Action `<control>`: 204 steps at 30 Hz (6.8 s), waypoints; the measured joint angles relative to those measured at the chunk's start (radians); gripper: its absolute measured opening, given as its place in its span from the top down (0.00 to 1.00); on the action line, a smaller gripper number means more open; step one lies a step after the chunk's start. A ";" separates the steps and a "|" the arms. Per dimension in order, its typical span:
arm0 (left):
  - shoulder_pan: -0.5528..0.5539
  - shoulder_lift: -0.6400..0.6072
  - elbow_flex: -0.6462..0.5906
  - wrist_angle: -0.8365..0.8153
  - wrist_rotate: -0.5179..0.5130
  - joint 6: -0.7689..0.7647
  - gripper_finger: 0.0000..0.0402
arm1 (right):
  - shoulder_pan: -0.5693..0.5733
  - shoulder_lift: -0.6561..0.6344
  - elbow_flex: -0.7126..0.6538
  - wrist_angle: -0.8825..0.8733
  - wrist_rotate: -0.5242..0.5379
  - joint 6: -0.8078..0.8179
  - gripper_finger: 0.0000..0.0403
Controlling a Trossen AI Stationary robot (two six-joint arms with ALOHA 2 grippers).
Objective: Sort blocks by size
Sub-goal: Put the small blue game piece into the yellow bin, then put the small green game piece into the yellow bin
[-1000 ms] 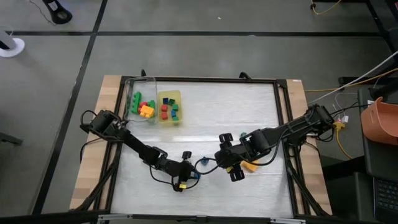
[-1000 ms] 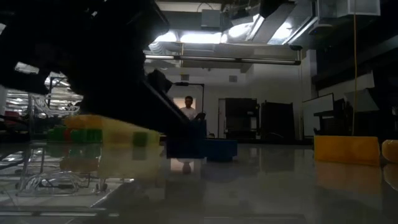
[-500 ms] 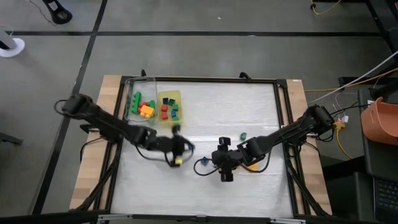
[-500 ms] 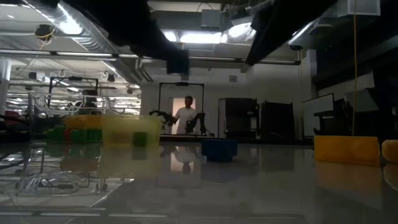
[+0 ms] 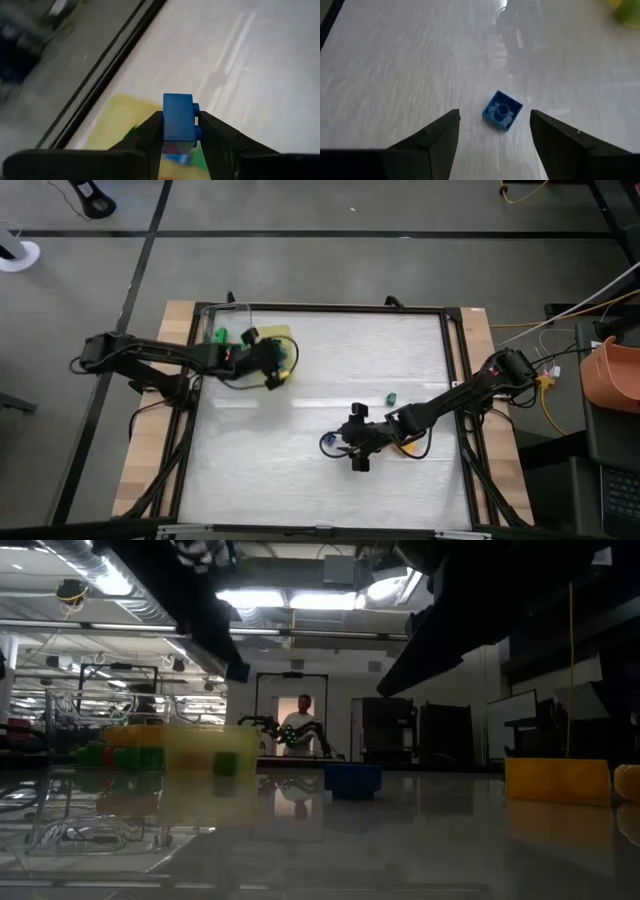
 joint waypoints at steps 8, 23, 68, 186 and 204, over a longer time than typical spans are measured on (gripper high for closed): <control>0.143 0.013 -0.001 -0.057 0.004 -0.088 0.68 | 0.000 0.000 -0.017 0.016 0.000 0.000 0.40; 0.151 0.019 -0.001 -0.060 0.173 -0.169 0.51 | 0.002 0.019 -0.016 0.062 0.111 0.225 0.40; 0.089 0.019 -0.001 -0.078 0.185 -0.169 0.52 | 0.053 0.327 -0.014 0.305 0.339 0.302 0.42; -0.620 0.297 -0.001 0.348 -0.160 -0.398 0.52 | -0.275 -0.270 -0.171 -0.730 -0.145 -0.089 0.36; -0.620 0.297 -0.001 0.351 -0.160 -0.404 0.52 | -0.277 -0.271 -0.207 -0.681 -0.026 -0.086 0.36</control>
